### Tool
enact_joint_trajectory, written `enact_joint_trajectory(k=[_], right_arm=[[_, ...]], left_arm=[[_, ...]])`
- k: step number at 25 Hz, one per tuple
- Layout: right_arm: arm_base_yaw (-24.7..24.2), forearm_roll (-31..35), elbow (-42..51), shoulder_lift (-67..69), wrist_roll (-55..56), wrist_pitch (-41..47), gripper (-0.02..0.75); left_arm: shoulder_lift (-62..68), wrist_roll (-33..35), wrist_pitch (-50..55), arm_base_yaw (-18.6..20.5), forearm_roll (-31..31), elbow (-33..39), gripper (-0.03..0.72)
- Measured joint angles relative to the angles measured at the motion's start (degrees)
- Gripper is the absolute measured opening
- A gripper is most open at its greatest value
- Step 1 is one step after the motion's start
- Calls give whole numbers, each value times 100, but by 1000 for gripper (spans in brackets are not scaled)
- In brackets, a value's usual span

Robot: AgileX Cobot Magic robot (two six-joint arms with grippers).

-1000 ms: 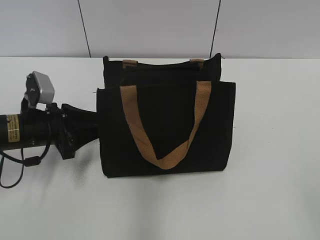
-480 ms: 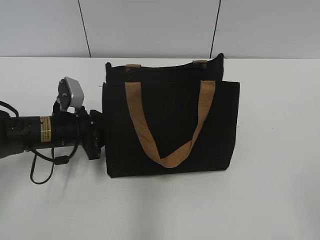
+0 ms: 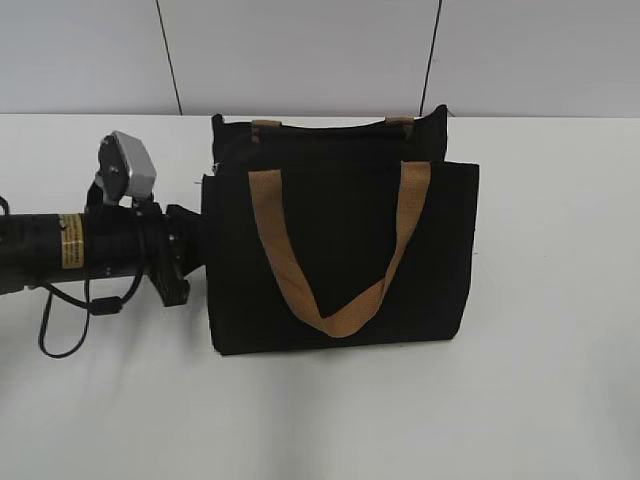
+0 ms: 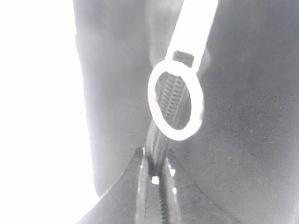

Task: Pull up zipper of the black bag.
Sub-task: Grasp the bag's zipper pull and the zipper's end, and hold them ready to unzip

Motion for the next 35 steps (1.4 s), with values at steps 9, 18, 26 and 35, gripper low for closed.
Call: enact_joint_trajectory(k=[9,18,26,35], right_arm=[[0,0,0,0,0,0,587],[0,0,0,0,0,0,587],[7,189,-24,137,248,34,585],[7,699,-591,1942,231,-330,528]], left_arm=[[-1470,-4,1075,259,51,493,22],[-2310,-253,1372,261,11,493,22],[-2677,-286,1710,261,11,496,22],[-2898,-567,2009,261,16,496,22]])
